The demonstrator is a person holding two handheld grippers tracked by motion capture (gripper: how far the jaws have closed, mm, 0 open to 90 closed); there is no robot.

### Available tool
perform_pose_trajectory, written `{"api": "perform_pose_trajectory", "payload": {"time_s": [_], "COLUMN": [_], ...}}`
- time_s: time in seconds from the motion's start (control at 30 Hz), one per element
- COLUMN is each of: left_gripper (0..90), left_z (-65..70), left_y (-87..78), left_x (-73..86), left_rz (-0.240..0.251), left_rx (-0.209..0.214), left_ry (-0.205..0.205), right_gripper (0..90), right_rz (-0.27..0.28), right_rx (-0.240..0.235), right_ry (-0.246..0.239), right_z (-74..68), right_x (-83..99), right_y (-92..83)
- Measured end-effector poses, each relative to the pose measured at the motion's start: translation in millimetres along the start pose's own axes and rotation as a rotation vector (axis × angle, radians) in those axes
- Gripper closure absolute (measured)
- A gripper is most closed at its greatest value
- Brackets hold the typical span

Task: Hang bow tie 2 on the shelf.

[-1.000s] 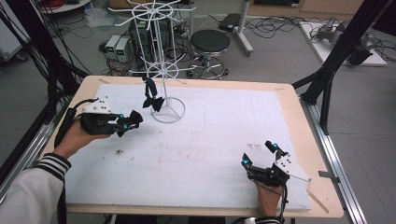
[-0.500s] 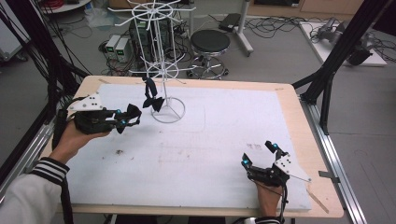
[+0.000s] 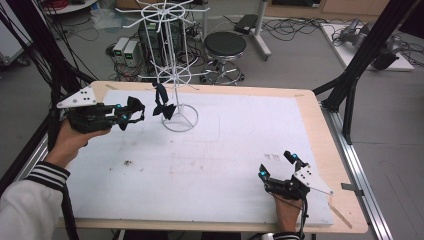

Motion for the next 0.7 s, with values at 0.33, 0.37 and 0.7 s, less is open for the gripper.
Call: {"api": "perform_pose_trajectory", "payload": {"time_s": [0.33, 0.37, 0.7], "left_gripper": [76.0, 76.0, 76.0], "left_z": [-17.2, -19.3, -40.8], "left_y": [-9.0, -9.8, -13.3], "left_x": [-16.7, -17.6, -27.4], "left_rz": [0.064, 0.060, 0.104], "left_rx": [-0.048, -0.060, -0.104], "left_ry": [-0.012, -0.010, -0.046], "right_gripper": [1.0, 1.0, 1.0], "right_rz": [0.001, 0.001, 0.002], "right_rx": [0.000, 0.001, 0.001], "right_ry": [-0.003, -0.003, -0.003], "right_z": [0.0, 0.1, 0.0], "right_x": [0.0, 0.0, -0.1], "right_y": [0.0, -0.1, -0.1]}}
Point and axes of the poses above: each handheld gripper's, and its own axes: y roughly forward along the jaws, x roughly out of its underside, z roughly to its right, the point moved 8 cm from there along y, roughly forward along the jaws, and after that the axes turned 12 degrees about x, right-handed, at the moved point
